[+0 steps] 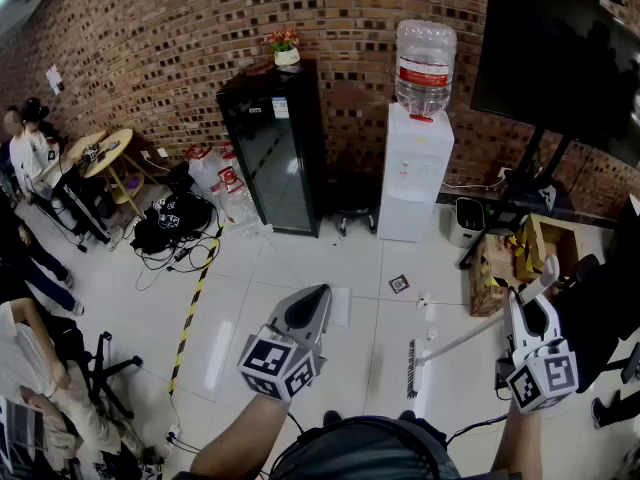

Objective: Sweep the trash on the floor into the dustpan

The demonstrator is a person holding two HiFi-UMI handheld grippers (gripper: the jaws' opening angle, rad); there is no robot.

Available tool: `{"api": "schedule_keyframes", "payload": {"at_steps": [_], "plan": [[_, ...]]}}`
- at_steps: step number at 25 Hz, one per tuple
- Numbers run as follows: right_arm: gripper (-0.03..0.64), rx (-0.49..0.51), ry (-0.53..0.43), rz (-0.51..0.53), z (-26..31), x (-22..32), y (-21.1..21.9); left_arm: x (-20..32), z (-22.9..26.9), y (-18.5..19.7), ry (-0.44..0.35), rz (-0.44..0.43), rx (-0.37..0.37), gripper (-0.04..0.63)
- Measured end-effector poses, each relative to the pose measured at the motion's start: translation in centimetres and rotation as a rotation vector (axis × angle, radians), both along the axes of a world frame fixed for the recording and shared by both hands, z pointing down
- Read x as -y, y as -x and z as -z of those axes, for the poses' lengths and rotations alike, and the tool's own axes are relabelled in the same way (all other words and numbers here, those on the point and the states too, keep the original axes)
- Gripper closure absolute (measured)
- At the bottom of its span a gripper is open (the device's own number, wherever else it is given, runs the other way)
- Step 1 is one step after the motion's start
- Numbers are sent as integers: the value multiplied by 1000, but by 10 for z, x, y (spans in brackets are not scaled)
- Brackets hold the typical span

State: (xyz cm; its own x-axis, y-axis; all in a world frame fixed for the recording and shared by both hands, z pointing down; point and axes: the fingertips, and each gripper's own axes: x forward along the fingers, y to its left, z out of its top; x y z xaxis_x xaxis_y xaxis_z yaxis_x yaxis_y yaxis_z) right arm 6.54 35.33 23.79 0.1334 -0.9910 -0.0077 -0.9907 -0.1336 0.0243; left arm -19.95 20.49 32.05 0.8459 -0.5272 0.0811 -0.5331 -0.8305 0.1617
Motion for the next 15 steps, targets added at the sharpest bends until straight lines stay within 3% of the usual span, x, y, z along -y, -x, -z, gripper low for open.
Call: {"api": "schedule_keyframes", "payload": {"at_steps": [7,15], "plan": [[494,22,-24,-30,-5,35,5,28,-12,9,3,-35,-3,592],[494,24,-51,40,6,87,-20,73,-17,-22,13,23,11,592]]}}
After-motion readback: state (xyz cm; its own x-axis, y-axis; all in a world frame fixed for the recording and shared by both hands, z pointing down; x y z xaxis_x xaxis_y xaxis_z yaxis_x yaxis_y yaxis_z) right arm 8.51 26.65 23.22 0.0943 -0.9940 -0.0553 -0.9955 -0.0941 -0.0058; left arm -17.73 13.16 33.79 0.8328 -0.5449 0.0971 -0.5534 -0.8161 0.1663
